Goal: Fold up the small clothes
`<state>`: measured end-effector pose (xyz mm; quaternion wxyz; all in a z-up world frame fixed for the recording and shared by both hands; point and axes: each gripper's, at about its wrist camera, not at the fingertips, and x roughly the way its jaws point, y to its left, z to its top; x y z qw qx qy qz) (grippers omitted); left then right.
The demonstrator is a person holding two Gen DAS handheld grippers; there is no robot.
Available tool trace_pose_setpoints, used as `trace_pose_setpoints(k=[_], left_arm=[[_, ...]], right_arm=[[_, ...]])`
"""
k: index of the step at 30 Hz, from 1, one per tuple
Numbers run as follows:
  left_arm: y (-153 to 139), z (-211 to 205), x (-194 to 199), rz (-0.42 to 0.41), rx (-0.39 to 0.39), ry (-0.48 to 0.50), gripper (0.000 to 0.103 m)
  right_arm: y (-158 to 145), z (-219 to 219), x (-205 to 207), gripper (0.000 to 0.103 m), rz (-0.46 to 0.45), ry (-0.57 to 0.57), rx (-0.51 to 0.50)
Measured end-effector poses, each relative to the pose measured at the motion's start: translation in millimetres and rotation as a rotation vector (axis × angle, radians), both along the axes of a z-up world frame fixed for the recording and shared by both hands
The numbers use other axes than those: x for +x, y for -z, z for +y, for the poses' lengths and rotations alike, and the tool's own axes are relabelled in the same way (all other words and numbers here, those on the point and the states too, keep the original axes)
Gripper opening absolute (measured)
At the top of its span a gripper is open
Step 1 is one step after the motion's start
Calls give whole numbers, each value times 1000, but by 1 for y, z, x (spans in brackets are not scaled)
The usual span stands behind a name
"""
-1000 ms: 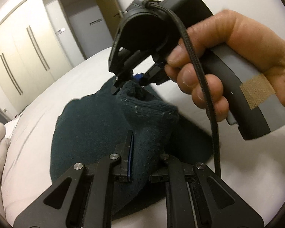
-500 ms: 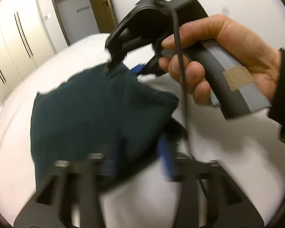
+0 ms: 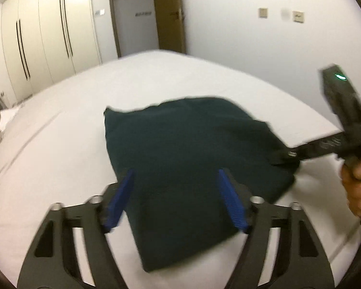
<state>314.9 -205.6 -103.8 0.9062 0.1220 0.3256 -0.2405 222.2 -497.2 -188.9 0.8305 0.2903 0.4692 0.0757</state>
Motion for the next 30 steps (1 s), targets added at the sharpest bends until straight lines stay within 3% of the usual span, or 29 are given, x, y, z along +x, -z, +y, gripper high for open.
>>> trace_pose_setpoints(k=[2, 6, 12, 16, 19, 21, 24, 26, 30], left_arm=[[21, -2, 13, 78, 37, -7, 49], [49, 13, 24, 145, 65, -18, 45], [66, 17, 29, 161, 84, 5, 43], [73, 18, 38, 176, 70, 11, 43], [83, 17, 30, 174, 72, 10, 44], [82, 18, 29, 189, 55, 5, 44], [81, 14, 31, 203, 40, 3, 44], [85, 8, 35, 195, 49, 0, 44], [87, 7, 43, 205, 37, -3, 44]], right_arm=[[4, -4, -6, 16, -11, 21, 25], [15, -13, -18, 15, 1, 56, 110], [22, -14, -42, 15, -1, 72, 141], [22, -12, -45, 13, -6, 51, 86], [31, -17, -44, 15, 13, 66, 112], [22, -10, -49, 23, 26, 40, 49], [6, -5, -62, 25, 46, 54, -30], [-15, -5, -70, 26, -11, 88, -95], [-43, 10, -52, 26, -106, 68, -88]])
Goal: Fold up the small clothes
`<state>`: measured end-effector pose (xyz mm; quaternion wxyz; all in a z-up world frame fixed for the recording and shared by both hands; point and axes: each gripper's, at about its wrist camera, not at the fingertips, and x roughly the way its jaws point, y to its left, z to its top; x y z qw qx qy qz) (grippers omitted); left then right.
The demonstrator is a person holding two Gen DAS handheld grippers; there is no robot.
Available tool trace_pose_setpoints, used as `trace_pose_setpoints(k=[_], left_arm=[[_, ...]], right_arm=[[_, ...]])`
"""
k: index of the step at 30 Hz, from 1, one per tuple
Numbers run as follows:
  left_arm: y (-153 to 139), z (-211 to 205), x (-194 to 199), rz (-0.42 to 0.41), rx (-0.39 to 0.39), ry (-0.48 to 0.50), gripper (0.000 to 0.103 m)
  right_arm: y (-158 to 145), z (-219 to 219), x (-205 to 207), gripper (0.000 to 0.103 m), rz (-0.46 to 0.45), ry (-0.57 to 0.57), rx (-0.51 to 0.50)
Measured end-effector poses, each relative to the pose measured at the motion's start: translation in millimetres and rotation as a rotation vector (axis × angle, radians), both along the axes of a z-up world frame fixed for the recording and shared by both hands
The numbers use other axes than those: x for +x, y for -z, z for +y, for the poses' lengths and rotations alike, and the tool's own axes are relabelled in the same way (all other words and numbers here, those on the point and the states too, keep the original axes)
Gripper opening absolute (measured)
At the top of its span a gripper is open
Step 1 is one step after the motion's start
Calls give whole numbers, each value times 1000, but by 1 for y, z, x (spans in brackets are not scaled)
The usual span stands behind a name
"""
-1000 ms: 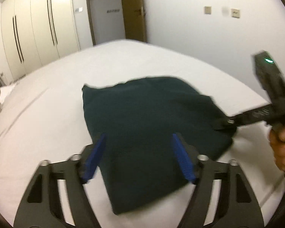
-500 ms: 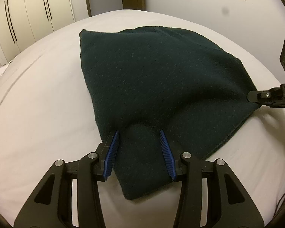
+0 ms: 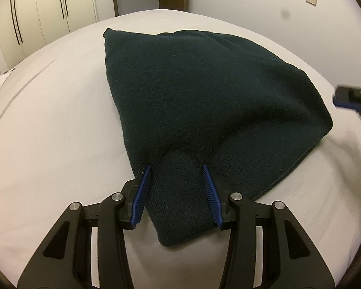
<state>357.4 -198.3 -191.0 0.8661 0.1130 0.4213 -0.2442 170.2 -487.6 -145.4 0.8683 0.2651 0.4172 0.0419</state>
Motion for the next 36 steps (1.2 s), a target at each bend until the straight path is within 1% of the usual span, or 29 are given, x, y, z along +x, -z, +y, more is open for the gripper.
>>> trace_pose_setpoints(k=[2, 5, 7, 8, 9, 10, 11, 13, 14, 17, 18, 19, 20, 21, 22, 23, 24, 25, 26, 27, 28, 30, 32, 33, 34, 35, 36], left_arm=[[0, -2, -1, 0, -1, -1, 44], [0, -4, 1, 3, -6, -1, 44], [-1, -6, 1, 6, -11, -2, 44], [-2, -5, -1, 7, -12, -2, 44], [-1, -7, 0, 8, -14, -1, 44], [-6, 4, -15, 6, -17, -5, 44], [-9, 9, -22, 6, -20, -7, 44], [-10, 12, -25, 7, -24, -8, 44], [-11, 13, -26, 7, -26, -9, 44], [-13, 16, -26, 10, -36, -12, 44], [-14, 19, -26, 16, -48, -17, 45], [-16, 24, -25, 25, -68, -21, 46], [-18, 28, -25, 31, -81, -24, 48], [-21, 34, -25, 43, -92, -33, 54], [-25, 43, -26, 53, -112, -49, 56], [-31, 51, -28, 52, -126, -62, 56], [-37, 59, -29, 36, -133, -81, 56], [-45, 70, -29, 14, -144, -106, 59], [-52, 79, -27, 6, -168, -125, 63], [-57, 87, -23, 8, -196, -140, 70], [-61, 96, -16, 19, -234, -160, 73], [-63, 106, 2, 71, -291, -180, 74], [-60, 109, 20, 142, -353, -179, 74], [-55, 109, 34, 196, -391, -184, 74], [-50, 106, 44, 229, -397, -197, 74], [-46, 102, 53, 255, -387, -205, 74], [-43, 97, 60, 274, -376, -203, 74]], right_arm=[[-4, 13, 12, 26, -6, -31, -42], [7, 26, 26, 26, -4, -92, -32], [28, 35, 36, 26, 54, -108, -50], [40, 35, 39, 20, 85, -114, -42], [52, 31, 35, 17, 88, -98, -21], [57, 26, 30, 15, 61, -85, 6], [58, 22, 25, 14, 41, -78, 39], [63, 14, 18, 10, 30, -57, 123], [64, 11, 13, 8, 31, -51, 141], [60, 6, -2, 7, 33, -53, 138], [58, 6, -7, 9, 42, -56, 129], [55, 6, -10, 11, 47, -57, 124], [51, 6, -14, 21, 45, -58, 118], [44, 6, -19, 34, 32, -55, 106], [38, 3, -23, 40, 15, -50, 107], [32, 1, -25, 48, -5, -44, 115], [23, -6, -29, 52, -39, -31, 123], [17, -7, -27, 54, -59, -20, 126], [13, -12, -26, 60, -76, -12, 132], [9, -18, -21, 64, -89, -2, 142], [8, -22, -15, 65, -86, 9, 143], [9, -28, 3, 67, -75, 22, 158], [14, -32, 19, 72, -65, 17, 193], [18, -32, 31, 74, -49, 12, 206], [22, -31, 41, 74, -40, -5, 218], [27, -31, 54, 74, -21, -19, 225], [30, -30, 63, 75, 1, -9, 220]])
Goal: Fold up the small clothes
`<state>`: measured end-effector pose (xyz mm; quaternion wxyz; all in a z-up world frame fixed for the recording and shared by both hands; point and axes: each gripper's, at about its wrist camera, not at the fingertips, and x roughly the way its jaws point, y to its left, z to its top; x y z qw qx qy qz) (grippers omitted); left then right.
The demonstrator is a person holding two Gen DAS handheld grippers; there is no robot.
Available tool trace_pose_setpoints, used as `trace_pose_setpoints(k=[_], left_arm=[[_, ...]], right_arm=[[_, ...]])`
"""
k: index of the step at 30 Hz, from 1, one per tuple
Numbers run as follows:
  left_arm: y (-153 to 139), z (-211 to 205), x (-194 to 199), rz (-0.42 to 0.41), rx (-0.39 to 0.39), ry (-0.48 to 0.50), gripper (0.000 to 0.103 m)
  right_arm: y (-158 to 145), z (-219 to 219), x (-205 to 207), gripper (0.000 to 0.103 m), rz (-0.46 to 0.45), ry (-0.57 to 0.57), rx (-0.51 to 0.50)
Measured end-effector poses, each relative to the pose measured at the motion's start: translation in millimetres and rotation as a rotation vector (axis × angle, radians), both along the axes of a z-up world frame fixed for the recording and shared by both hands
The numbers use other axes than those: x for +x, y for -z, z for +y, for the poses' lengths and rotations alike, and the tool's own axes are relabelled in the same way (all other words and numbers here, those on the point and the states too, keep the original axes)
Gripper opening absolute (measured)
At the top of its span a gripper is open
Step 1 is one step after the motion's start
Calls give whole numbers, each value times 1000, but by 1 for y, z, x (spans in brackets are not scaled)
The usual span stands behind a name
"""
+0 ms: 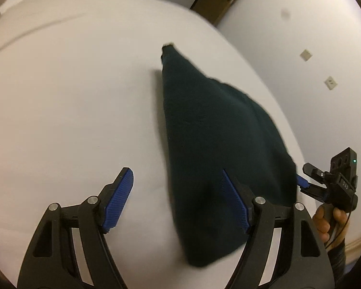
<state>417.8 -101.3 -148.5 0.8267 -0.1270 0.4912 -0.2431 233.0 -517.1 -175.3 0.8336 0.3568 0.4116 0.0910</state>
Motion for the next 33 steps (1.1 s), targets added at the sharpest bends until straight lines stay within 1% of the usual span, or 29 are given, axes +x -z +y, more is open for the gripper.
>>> trace_pose_setpoints(k=[1, 2, 4, 5, 6, 8, 10, 11, 12, 13, 14, 17, 18, 19, 20, 21, 24, 29, 31, 33], left_arm=[[6, -6, 9, 28, -2, 9, 74], [9, -10, 13, 45, -11, 11, 74], [16, -14, 22, 78, -40, 7, 86], [19, -17, 26, 86, -41, 6, 88], [22, -17, 29, 96, -55, 0, 91], [28, -16, 35, 114, -85, -10, 93], [31, -17, 41, 124, -91, 4, 93], [32, -16, 44, 131, -100, 9, 92], [33, -14, 48, 145, -110, 12, 92], [33, -13, 50, 154, -120, 14, 92], [34, -12, 51, 158, -126, 14, 91], [35, -10, 53, 164, -130, 16, 90], [35, -11, 53, 160, -123, 17, 86], [35, -13, 54, 162, -125, 22, 76], [35, -10, 52, 172, -145, 31, 66], [38, -11, 54, 213, -193, 35, 55], [33, -6, 52, 200, -188, 38, 52], [37, 9, 49, 208, -247, 26, 45], [35, 2, 53, 207, -252, 19, 41], [29, 7, 44, 201, -258, 12, 38]], right_arm=[[4, -1, 9, 76, 21, 3, -2], [9, -1, 20, 76, 30, -15, 18], [18, -6, 29, 76, 60, -8, 22], [22, -7, 35, 76, 76, -1, 19], [27, -8, 42, 76, 78, -12, 38], [36, -9, 53, 76, 86, -21, 78], [38, -8, 66, 75, 75, -37, 112], [39, -6, 71, 71, 74, -53, 130], [42, -4, 79, 63, 85, -68, 147], [45, -3, 85, 58, 102, -76, 157], [48, -3, 89, 49, 116, -80, 163], [54, 1, 98, 40, 138, -102, 184], [54, 3, 99, 39, 138, -105, 175], [54, 6, 100, 38, 135, -105, 169], [54, 8, 100, 36, 132, -102, 163], [55, 10, 100, 35, 129, -97, 156], [57, 18, 102, 31, 110, -88, 146], [61, 20, 97, 28, 40, -88, 168], [60, 22, 96, 28, 31, -79, 166], [53, 28, 96, 27, 36, -67, 143]])
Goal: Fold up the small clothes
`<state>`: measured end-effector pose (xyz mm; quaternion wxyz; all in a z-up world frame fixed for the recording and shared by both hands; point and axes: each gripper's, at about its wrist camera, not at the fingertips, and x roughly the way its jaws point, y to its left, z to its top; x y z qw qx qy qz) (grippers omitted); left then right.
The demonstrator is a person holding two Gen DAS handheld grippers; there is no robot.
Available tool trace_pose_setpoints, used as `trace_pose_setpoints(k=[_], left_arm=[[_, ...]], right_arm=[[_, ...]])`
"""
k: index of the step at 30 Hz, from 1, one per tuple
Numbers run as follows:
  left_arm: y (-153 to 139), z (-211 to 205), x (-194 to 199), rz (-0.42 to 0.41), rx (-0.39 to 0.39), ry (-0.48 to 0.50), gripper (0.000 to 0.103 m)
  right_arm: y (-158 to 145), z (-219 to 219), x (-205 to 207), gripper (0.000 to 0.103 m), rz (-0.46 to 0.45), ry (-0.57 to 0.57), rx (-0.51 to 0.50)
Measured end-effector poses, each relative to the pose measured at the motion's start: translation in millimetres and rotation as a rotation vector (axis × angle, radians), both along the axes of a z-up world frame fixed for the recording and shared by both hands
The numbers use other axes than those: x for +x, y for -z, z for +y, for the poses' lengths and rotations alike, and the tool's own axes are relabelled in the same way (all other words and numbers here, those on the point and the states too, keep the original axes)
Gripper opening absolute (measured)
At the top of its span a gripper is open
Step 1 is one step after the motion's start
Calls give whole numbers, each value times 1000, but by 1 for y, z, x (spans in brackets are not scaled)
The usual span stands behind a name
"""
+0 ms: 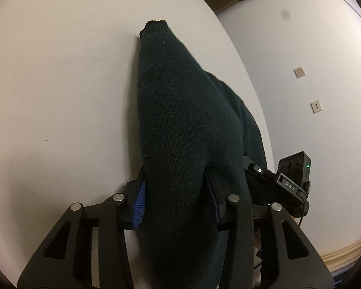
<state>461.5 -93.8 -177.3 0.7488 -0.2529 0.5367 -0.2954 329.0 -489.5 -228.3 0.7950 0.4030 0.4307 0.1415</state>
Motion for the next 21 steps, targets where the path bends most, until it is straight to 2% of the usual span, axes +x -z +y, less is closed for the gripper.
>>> trace_pose_setpoints(k=[3, 7, 12, 17, 21], left_arm=[[-20, 8, -10, -32, 12, 4, 36], [-52, 28, -40, -92, 48, 5, 36], [-75, 98, -92, -126, 30, -28, 36], [-89, 153, -157, -190, 77, -41, 36], [-70, 189, -199, -169, 92, -60, 36]], right_arm=[[-20, 16, -4, 26, 20, 19, -66], [-66, 60, -23, 26, -17, -41, -135], [-104, 115, -69, 25, -94, -113, -99], [-101, 168, -104, 25, -117, -169, -22], [-75, 213, -125, 25, -86, -213, 14]])
